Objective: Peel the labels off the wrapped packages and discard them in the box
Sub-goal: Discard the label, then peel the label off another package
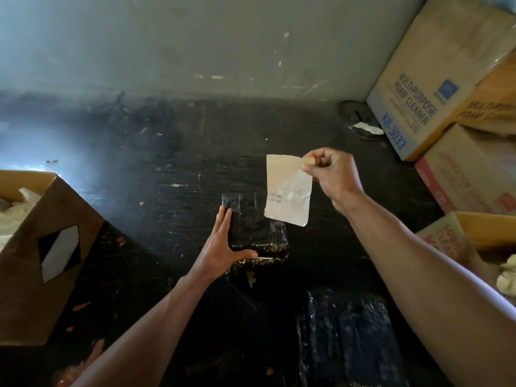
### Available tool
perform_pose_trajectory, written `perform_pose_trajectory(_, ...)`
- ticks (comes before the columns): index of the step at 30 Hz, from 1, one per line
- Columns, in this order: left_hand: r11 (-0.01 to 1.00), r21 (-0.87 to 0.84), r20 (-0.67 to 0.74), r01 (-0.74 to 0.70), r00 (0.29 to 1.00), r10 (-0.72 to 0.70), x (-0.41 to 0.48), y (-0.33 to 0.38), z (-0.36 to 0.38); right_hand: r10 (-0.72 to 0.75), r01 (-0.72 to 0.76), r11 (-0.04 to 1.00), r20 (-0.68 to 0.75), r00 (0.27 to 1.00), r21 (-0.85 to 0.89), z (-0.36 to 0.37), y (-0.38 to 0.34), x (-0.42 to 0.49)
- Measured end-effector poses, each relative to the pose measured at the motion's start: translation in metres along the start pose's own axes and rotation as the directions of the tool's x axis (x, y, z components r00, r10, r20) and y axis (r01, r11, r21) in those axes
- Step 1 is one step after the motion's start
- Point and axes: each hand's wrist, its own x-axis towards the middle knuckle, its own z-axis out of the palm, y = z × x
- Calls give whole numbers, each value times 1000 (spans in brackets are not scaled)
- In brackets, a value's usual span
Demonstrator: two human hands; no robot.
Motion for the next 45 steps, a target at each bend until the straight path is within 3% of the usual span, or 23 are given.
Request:
perform_pose_trajectory(5,999,30,-12,21,1000,-20,-23,9,0,-8,6,999,-28,1000,-51,-32,4,-18)
perform_pose_trajectory(10,998,-42,-258,-55,965,42,-30,52,17,42,-46,997,-76,996,-54,-86,25,-37)
perform_pose_trajectory(12,995,-68,-283,-78,957,56,-27,83,32,58,-64,997,-128,990,-41,-116,39,-46)
perform_pose_trajectory(17,981,-128,-143,-144,982,126,-21,163,94,133,-159,984,-264,955,-81,-208,84,-79)
perform_pose_trajectory(20,965,-104,-48,-241,970,237,-24,214,150,198,-235,971,-376,905,-54,-269,112,-103)
perform_pose_trajectory(28,930,-176,276,-322,891,361,-57,319,274,283,-305,950,-580,764,61,-390,164,-170)
perform_pose_trajectory(31,915,-39,359,-402,849,388,-67,334,307,299,-321,944,-602,740,75,-414,175,-185)
perform_pose_trajectory(35,755,244,370,-609,778,508,-68,341,339,304,-345,937,-588,750,44,-428,189,-193)
perform_pose_trajectory(38,656,361,380,-663,747,546,-64,337,350,304,-357,934,-561,770,16,-425,198,-193)
perform_pose_trajectory(45,714,339,252,-613,790,558,-65,323,357,258,-338,937,-483,837,-85,-407,218,-182)
